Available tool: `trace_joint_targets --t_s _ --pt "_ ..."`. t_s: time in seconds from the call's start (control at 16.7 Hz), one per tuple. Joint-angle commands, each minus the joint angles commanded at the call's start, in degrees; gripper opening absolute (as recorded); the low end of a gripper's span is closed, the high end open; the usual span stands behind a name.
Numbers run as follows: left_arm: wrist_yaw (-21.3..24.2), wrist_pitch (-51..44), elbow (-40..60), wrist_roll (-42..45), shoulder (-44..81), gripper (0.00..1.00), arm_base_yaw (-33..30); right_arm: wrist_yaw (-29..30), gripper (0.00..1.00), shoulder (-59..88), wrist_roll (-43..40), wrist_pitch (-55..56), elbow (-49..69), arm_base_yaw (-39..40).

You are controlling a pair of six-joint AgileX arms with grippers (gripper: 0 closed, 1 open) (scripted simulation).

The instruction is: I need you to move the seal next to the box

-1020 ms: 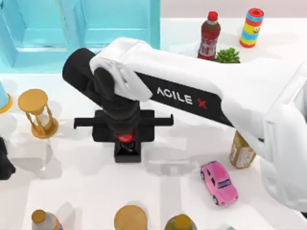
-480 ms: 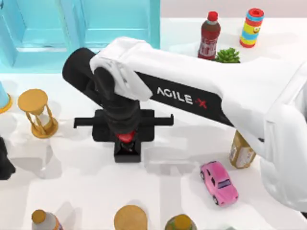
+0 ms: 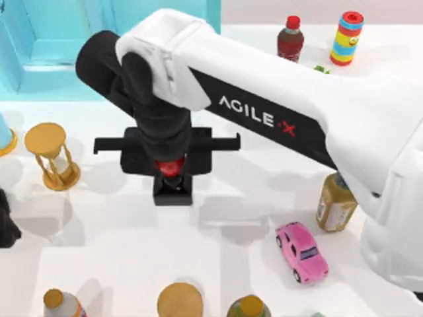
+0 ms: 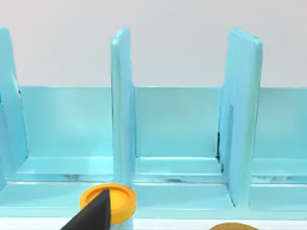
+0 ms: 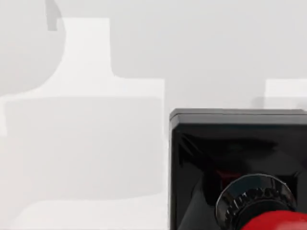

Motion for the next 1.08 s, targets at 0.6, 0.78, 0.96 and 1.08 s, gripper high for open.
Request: trace_joint_targets --t_s 0.6,0.78,0.96,1.08 --pt "0.0 0.0 0.0 0.0 0.0 1.0 0.0 -1.65 0.0 -9.04 -8.16 1.4 -8.49 -8.73" --pt "0.0 0.0 0.0 0.0 0.0 1.0 0.0 -3.37 0.0 -19.38 -17.39 3.4 -19.36 -18.38" --pt "0.0 0.0 0.0 0.0 0.0 1.0 0.0 -5.2 0.0 -30.99 -28.08 5.64 -32.05 -29.2" --pt "0.0 0.0 0.0 0.0 0.0 1.0 0.0 -6.51 0.0 -38.25 -34.95 6.76 -39.99 -35.68"
